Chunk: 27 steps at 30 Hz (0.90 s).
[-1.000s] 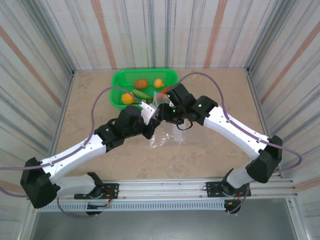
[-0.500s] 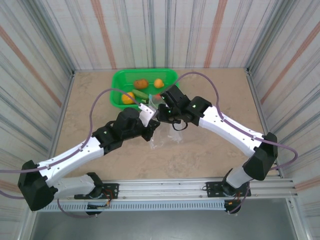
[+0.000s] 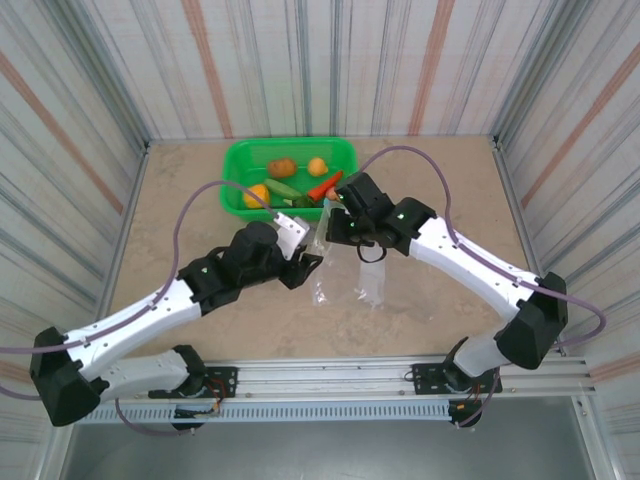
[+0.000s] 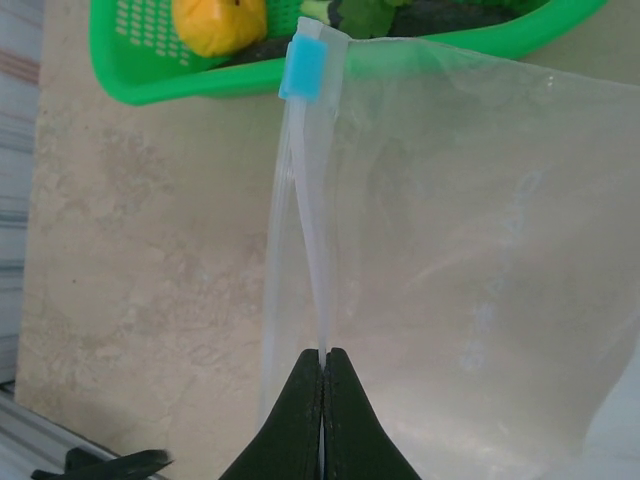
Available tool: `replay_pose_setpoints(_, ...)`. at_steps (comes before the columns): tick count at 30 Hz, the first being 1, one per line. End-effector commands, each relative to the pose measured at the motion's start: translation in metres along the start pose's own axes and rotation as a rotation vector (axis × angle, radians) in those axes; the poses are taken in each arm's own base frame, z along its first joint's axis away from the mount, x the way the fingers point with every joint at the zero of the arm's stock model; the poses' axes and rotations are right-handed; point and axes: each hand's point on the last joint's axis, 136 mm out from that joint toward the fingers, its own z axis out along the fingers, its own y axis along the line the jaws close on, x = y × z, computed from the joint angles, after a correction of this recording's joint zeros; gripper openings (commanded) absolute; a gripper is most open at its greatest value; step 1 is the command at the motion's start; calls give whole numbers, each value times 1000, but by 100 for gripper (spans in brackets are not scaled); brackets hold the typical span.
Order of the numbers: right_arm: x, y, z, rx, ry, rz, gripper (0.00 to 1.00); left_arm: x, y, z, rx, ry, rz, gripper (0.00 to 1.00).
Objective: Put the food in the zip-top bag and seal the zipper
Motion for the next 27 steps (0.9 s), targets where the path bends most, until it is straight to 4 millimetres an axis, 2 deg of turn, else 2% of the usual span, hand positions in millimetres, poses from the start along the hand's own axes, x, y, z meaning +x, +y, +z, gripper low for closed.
replay_pose_setpoints(1,-6,0,-16,-37,-35,-25,0,-6,2,-25,25,-5,-92,55)
replay_pose_setpoints(3,-6,-1,-18,-50,-38,-21,0,-9,0,-35,120,-33,-188,57)
replay_pose_setpoints(5,-6,1,-20,-76,-39,-18,0,-9,11,-41,140,-50,-294,57)
replay_pose_setpoints(7,-5,4,-21,-102,-39,-21,0,-4,27,-39,124,-34,-400,57)
replay_pose_setpoints(9,-2,8,-22,-129,-31,-35,0,-1,34,-32,164,-6,-486,57)
replay_pose_setpoints(14,2,9,-22,-141,-16,-44,0,-8,12,-9,382,37,-591,61)
replay_pose_setpoints(18,1,10,-25,-148,-22,-45,0,-4,10,6,413,40,-638,61)
replay_pose_setpoints(24,0,12,-29,-161,-31,-47,0,16,23,23,320,89,-675,51)
replay_pose_setpoints(27,0,9,-28,-149,-34,-46,0,16,17,26,352,71,-693,42)
